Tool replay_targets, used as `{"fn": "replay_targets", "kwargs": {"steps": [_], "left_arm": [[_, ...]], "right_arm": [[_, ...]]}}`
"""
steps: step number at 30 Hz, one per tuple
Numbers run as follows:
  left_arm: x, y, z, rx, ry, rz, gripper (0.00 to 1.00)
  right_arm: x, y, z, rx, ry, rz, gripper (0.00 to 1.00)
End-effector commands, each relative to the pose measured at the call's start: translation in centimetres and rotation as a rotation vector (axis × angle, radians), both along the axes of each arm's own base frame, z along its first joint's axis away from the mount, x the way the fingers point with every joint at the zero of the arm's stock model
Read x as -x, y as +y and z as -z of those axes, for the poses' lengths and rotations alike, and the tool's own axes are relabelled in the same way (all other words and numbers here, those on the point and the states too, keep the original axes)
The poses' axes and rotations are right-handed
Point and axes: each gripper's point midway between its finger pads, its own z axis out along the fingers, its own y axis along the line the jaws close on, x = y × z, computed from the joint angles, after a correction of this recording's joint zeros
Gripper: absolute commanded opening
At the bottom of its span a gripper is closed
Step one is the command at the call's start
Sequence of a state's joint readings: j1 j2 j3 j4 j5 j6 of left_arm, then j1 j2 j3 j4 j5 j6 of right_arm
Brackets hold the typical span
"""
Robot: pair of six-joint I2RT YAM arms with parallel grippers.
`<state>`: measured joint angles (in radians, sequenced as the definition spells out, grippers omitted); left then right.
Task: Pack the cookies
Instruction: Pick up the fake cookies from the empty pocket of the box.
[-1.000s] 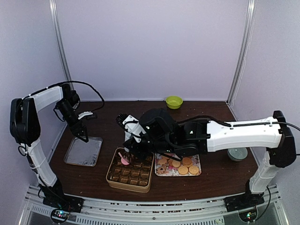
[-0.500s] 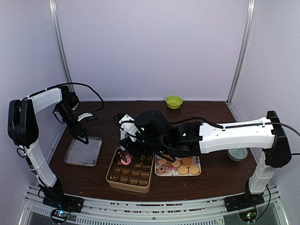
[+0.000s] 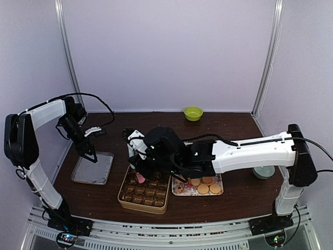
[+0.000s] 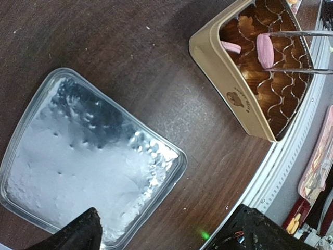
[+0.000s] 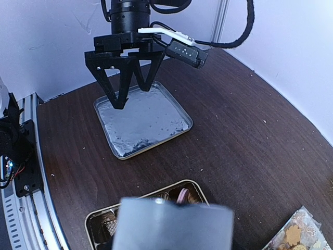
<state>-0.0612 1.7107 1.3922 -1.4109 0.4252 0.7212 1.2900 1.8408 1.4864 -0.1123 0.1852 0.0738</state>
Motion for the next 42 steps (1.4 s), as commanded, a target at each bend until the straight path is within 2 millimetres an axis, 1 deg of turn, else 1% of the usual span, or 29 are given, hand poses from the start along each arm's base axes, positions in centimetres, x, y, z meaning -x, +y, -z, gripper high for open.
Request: {"fn": "replay_targets", "kwargs": {"steps": [1, 7, 14, 18, 24, 31, 36, 39, 42], "left_arm": [[0.2, -0.5, -0.3, 0.019, -0.025, 0.024, 0.98], [0.4, -0.6, -0.2, 0.019, -0.019, 0.028, 0.98], [0.2, -0.7, -0.2, 0.014, -0.024, 0.029, 0.98], [0.0, -0.7, -0.3, 0.014, -0.028, 0.026, 0.98], [-0.2, -0.8, -0.3, 0.012, -0.029, 0.026, 0.98], [-0.4, -0.8, -0.5, 0.007, -0.038, 0.026, 0.98], [-0.4, -0.7, -0.5, 0.003, -0.035, 0.025, 0.98], [-0.6, -0.8, -0.7, 0.003, -0.040, 0.025, 0.98], [-0.6, -0.8, -0.7, 0.003, -0.040, 0.020, 0.98]], "right_arm": [[-0.5, 1.0, -1.3, -0.049, -0.029, 0.018, 0.38], [-1.1, 0.7, -0.9, -0.027, -0.060, 0.051, 0.39], [-1.8, 0.3, -2.2, -0.048, -0.118, 0.077, 0.40], [-1.8, 0.2, -2.4, -0.054, -0.134, 0.083, 0.40], [-1.3, 1.0, -1.5, -0.051, -0.102, 0.049, 0.38], [-0.5, 0.3, -0.9, -0.070, -0.072, 0.019, 0.34], [0.0, 0.2, -0.4, -0.064, -0.060, -0.006, 0.39], [-0.2, 0.0, 0.0, -0.049, -0.063, 0.003, 0.40], [-0.5, -0.2, -0.2, -0.052, -0.074, 0.023, 0.37]]}}
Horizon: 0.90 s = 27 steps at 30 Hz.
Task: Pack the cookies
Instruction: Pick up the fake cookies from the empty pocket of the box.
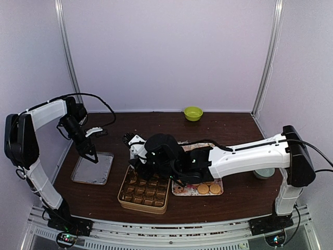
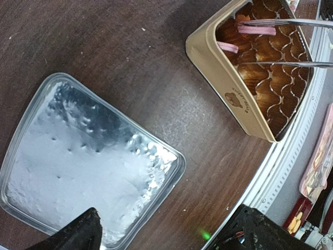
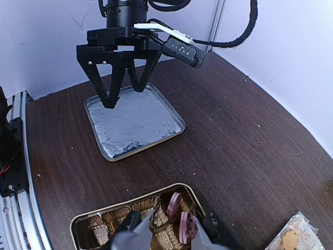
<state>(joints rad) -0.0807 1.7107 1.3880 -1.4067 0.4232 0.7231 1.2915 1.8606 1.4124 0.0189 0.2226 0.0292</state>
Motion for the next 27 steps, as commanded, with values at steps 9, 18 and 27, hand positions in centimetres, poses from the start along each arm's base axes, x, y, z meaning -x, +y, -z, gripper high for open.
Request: {"fn": "replay_targets", "kwargs": {"steps": [9, 18, 27], "left_arm": [[-0.8, -0.2, -0.9, -0.004, -0.041, -0.005, 0.98], [-0.8, -0.3, -0.8, -0.001, -0.035, -0.011, 0.98], [-0.9, -0.4, -0.9, 0.005, -0.036, -0.006, 0.98]], "right_arm": [[-0.9, -1.4, -4.5, -0.095, -0.064, 0.066, 0.16], [-1.9, -3.3, -6.8, -0.114, -0.109, 0.111, 0.01], [-2.6, -6.5, -7.7, -0.142, -0.116, 0.135, 0.00]]}}
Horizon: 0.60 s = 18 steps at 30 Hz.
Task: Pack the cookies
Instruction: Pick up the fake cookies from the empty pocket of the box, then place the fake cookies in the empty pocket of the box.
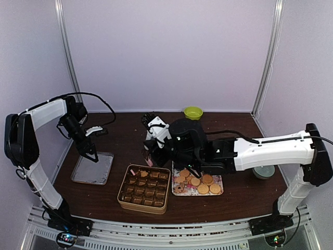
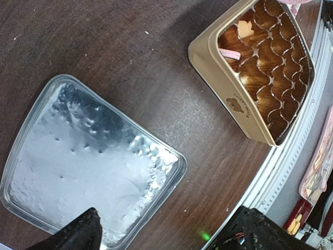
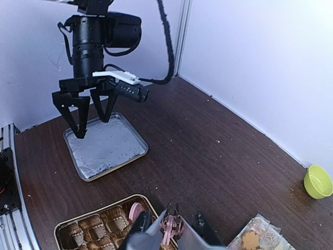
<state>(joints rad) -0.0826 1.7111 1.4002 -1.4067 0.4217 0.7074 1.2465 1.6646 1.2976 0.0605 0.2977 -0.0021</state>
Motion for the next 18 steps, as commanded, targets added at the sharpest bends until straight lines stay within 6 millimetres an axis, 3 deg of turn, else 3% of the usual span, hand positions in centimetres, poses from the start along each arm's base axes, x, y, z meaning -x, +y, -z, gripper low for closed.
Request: {"fn": "replay_targets", "kwargs": {"steps": [1, 7, 18], "left_arm": [[-0.5, -0.5, -0.5, 0.010, -0.027, 0.009, 0.98], [0.2, -0.8, -0.1, 0.013, -0.010, 0.029, 0.98], [1.5, -1.5, 0.8, 0.000, -0.023, 0.089, 0.98]], "right_arm": [[-0.4, -1.3, -1.5, -0.047, -0.027, 0.029, 0.00], [-0.2, -1.6, 0.8, -0.031, 0.001, 0.031, 0.00], [-0.2, -0.5, 2.2, -0.043, 0.032, 0.012, 0.00]]}}
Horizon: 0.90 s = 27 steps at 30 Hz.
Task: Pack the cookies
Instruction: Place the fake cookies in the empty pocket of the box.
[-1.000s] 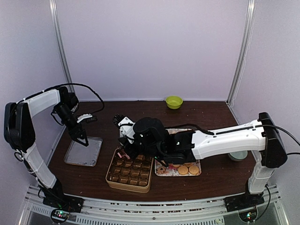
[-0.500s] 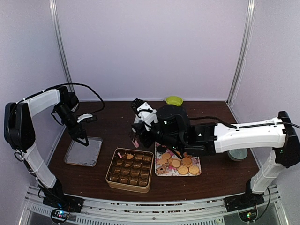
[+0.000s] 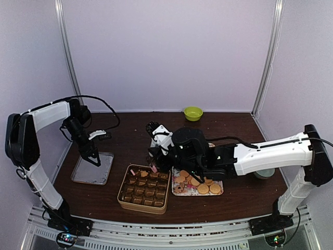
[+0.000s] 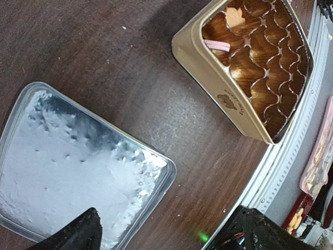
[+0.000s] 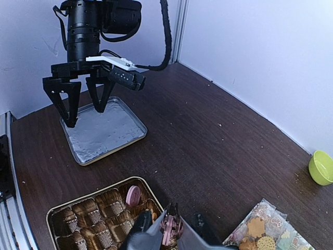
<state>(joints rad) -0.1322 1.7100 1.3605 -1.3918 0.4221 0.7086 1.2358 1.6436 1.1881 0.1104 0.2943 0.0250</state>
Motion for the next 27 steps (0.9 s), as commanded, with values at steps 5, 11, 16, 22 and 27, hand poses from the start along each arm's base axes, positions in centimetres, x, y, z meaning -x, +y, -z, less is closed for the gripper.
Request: {"fn": "replay_targets", "kwargs": {"steps": [5, 11, 16, 22, 27], "left_arm": [[1.0, -0.4, 0.6, -0.003, -0.051, 0.060, 0.98], [1.3, -0.4, 1.0, -0.006, -0.051, 0.076, 0.98], [1.7, -0.7, 1.1, -0.008, -0.065, 0.096, 0.98], [1.8, -0.7, 1.4, -0.015, -0.057, 0.095, 0.98], [1.7, -0.7, 1.2, -0.020, -0.064, 0.093, 0.98]], "right_arm": [[-0.1, 1.3, -0.1, -0.054, 0.017, -0.003, 0.00], [-0.1, 0.4, 1.2, -0.027, 0.032, 0.014, 0.00], [0.3, -0.6, 1.8, -0.029, 0.051, 0.026, 0.00], [0.8, -1.1, 1.7, -0.040, 0.048, 0.041, 0.00], [0.7, -1.0, 1.8, -0.049, 0.054, 0.051, 0.25]]}}
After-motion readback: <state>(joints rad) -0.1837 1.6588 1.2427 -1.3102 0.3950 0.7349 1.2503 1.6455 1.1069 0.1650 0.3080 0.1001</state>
